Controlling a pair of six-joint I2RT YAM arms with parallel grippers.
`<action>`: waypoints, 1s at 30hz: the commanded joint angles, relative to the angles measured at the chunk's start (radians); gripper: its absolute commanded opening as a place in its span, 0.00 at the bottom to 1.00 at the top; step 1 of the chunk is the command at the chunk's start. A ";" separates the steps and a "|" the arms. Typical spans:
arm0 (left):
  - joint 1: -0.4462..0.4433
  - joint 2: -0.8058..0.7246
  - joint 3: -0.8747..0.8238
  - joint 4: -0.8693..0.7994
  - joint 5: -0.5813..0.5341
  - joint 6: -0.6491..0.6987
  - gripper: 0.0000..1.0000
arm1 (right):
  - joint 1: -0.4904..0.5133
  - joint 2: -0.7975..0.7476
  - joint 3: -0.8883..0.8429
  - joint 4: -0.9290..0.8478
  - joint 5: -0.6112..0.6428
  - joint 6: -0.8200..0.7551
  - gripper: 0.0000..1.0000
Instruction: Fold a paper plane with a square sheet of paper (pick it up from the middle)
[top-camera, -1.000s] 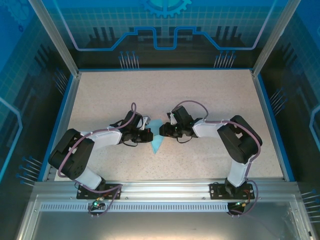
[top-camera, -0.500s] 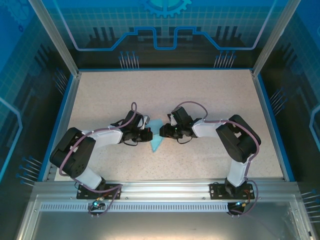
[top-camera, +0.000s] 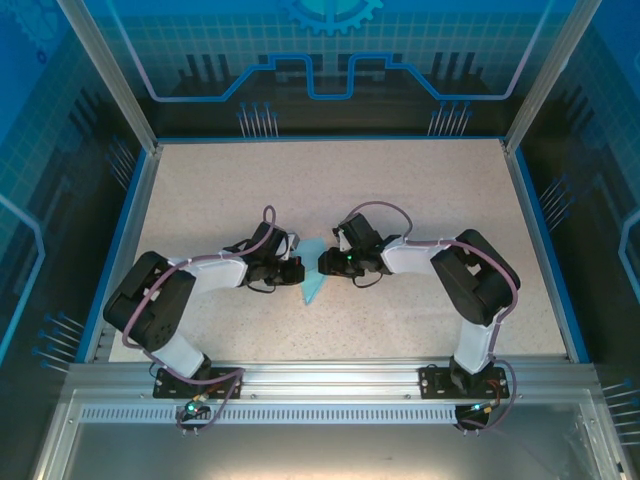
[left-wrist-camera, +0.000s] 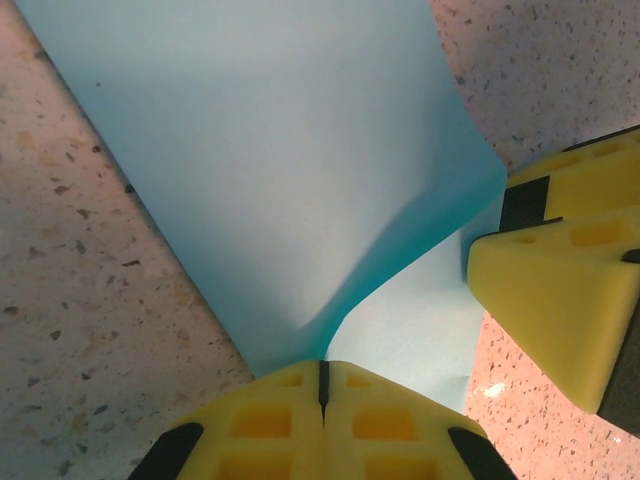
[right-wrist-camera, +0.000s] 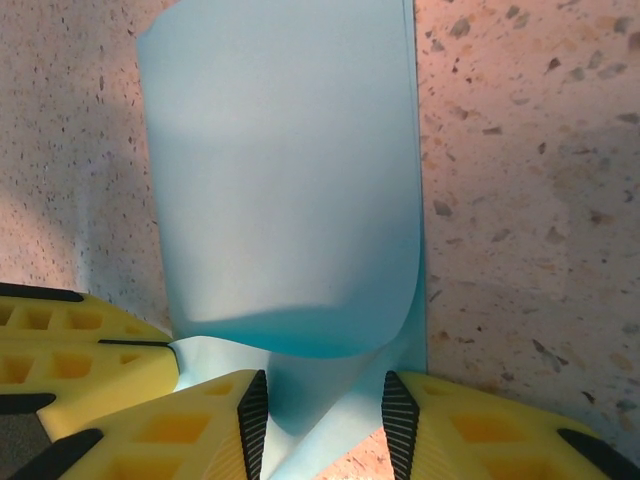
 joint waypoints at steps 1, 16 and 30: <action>-0.005 0.019 0.032 0.005 -0.015 -0.006 0.00 | 0.010 0.042 0.005 -0.069 0.053 -0.024 0.38; -0.003 0.051 0.043 -0.025 -0.019 0.002 0.00 | 0.013 -0.039 -0.001 -0.053 0.031 -0.031 0.38; -0.003 0.054 0.024 -0.014 -0.013 -0.010 0.00 | 0.164 -0.138 -0.053 0.016 -0.068 -0.005 0.17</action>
